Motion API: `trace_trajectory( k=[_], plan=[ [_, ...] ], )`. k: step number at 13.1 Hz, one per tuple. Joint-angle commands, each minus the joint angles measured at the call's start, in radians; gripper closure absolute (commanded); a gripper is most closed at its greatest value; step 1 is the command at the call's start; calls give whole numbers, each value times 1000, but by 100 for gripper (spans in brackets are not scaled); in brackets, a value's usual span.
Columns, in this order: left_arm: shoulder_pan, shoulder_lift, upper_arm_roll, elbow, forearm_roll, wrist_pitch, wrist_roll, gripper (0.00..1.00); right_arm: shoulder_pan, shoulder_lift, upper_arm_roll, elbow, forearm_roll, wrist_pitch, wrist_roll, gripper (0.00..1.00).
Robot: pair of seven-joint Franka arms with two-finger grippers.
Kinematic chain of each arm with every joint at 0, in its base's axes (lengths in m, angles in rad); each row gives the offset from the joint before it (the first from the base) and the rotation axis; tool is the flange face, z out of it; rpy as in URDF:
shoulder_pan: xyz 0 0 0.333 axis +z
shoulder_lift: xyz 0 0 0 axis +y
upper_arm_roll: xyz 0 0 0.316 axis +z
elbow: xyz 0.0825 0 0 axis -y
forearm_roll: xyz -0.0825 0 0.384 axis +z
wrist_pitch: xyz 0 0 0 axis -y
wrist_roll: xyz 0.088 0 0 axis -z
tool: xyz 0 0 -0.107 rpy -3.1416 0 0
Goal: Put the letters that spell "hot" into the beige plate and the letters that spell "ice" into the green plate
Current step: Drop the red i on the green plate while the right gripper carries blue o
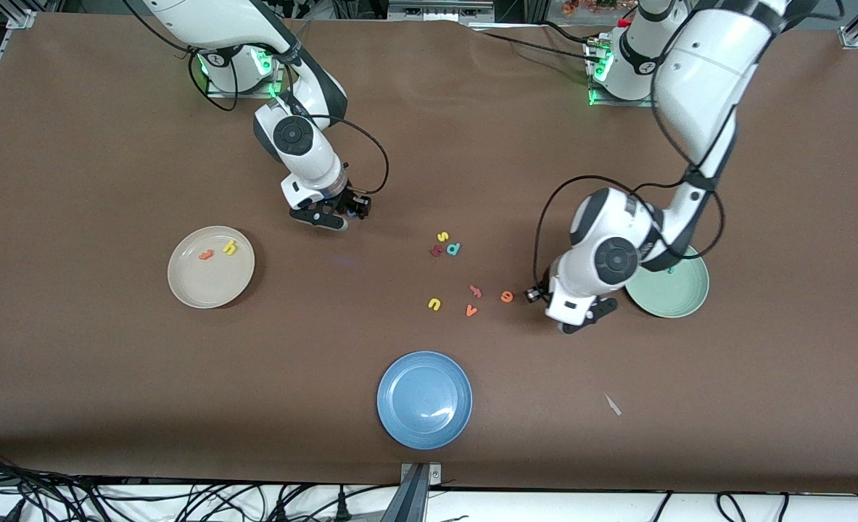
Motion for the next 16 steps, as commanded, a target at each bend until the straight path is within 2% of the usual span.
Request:
trace_trajectory(
  k=[1, 3, 5, 9, 10, 11, 12, 13, 16],
  plan=[
    [104, -116, -9, -29, 20, -196, 174, 100, -1, 10, 8, -10, -6, 35, 10, 54],
    [179, -127, -5, -32, 24, -326, 341, 100, 0, 10, 8, -10, -7, 35, 10, 73],
    [246, -122, -6, -48, 92, -380, 482, 100, 0, 9, 8, -12, -13, 35, 8, 87],
    [325, -50, -6, -61, 129, -375, 523, 100, -9, -29, 6, -10, -13, 15, -27, 90],
    [328, -44, -6, -61, 129, -375, 523, 90, -29, -63, 6, -9, -13, -35, -79, 90],
    [331, -42, -6, -61, 129, -375, 523, 63, -70, -101, 6, -7, -13, -110, -140, 90],
    [331, -44, -8, -61, 129, -377, 523, 13, -113, -132, 6, -6, -13, -168, -218, 90],
    [330, -50, -11, -52, 122, -378, 517, 0, -151, -157, 5, -4, -13, -207, -293, 90],
    [302, -65, -32, 16, 91, -377, 398, 0, -294, -204, 0, 5, -12, -287, -561, 90]
  ],
)
